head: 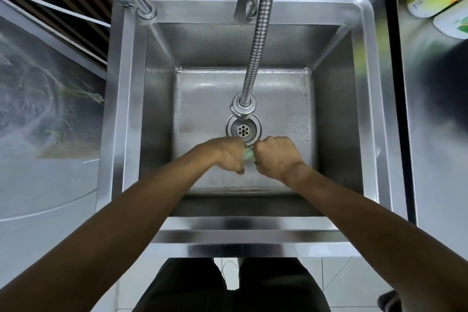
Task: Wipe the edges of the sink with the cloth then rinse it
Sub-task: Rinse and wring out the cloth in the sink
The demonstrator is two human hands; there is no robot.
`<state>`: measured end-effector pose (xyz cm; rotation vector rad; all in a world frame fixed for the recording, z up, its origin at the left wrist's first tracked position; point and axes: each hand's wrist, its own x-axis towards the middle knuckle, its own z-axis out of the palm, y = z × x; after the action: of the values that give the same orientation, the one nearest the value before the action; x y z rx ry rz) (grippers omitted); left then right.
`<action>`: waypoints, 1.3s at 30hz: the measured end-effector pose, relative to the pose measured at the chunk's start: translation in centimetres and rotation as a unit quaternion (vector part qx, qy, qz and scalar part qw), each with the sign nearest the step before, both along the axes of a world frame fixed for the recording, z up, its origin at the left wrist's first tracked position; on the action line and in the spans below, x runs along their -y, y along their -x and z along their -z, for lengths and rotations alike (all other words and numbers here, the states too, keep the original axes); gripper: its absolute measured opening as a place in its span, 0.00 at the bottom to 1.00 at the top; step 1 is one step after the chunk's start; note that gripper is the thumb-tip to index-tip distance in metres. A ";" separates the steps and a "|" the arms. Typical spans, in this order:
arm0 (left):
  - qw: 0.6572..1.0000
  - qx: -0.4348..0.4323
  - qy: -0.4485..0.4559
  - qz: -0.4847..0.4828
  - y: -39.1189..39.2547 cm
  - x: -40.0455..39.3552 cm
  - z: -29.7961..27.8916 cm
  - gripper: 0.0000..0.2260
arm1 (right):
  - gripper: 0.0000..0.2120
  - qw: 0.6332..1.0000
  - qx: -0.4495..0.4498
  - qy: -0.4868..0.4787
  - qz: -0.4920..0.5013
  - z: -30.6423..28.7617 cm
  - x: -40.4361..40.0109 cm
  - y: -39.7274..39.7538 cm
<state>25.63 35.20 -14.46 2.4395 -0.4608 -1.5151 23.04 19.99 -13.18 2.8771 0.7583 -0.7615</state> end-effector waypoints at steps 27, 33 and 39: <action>0.938 -0.201 0.059 -0.277 -0.5 -1.3 0.2 0.11 | 0.23 0.983 0.138 -0.111 0.050 1.8 1.9 1.0; 0.886 -0.407 0.090 -0.205 -1.1 -1.4 -1.0 0.15 | 0.13 0.982 0.162 -0.081 -0.054 0.5 1.1 -0.1; 0.967 -0.190 0.048 -0.161 -0.2 -0.1 -0.6 0.15 | 0.10 0.999 0.031 -0.018 -0.025 0.2 0.6 -1.3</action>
<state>25.88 35.25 -13.83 1.9647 -0.0547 -1.7079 24.30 19.39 -13.37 2.8863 0.8424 -0.6569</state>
